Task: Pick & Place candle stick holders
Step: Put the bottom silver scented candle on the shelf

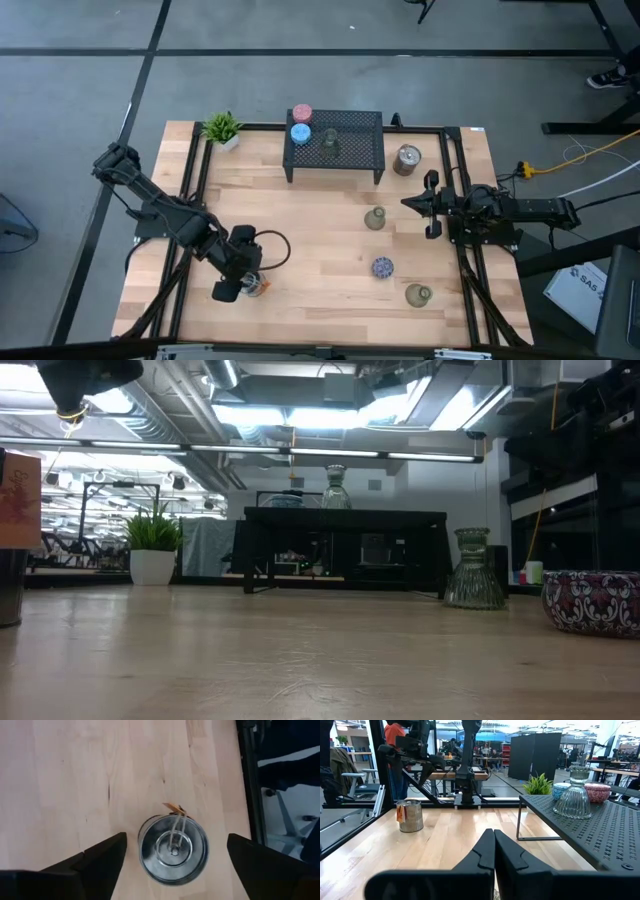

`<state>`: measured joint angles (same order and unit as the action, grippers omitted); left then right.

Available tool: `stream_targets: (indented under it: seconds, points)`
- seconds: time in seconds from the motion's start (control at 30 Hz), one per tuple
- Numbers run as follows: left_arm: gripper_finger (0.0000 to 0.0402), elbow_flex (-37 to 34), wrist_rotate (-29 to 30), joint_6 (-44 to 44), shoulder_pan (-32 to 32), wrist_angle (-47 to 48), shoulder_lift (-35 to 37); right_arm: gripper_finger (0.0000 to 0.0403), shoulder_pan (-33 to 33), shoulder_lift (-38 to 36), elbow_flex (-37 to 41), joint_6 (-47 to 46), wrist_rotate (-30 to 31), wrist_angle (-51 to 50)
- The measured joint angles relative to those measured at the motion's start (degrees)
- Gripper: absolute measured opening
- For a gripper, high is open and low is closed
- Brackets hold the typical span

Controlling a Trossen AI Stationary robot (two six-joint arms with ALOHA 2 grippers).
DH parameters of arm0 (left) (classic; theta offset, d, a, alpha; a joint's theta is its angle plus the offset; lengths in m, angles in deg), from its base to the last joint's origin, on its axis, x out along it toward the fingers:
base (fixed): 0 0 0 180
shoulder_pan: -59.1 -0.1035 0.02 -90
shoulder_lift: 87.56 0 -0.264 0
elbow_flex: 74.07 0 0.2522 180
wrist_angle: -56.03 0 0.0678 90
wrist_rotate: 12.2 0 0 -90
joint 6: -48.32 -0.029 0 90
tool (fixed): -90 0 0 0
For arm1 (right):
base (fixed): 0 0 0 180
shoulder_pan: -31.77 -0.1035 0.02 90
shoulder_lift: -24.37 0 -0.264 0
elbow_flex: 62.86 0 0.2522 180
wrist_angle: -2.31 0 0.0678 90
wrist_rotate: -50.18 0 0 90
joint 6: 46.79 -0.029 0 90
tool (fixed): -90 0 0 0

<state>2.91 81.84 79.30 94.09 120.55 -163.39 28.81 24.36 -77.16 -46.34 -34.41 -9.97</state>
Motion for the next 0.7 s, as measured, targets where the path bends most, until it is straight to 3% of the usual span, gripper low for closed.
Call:
stream_targets:
  seconds: [0.4, 0.7]
  points:
    - [0.0397, 0.0, 2.5, 4.5, 1.5, 0.0, -0.6, 0.0, 0.0, 0.0, 0.0, 0.0, 0.0, 0.0]
    - [0.04, 0.0, 3.5, 4.9, 1.5, 0.0, -0.6, 0.0, 0.0, 0.0, 0.0, 0.0, 0.0, 0.0]
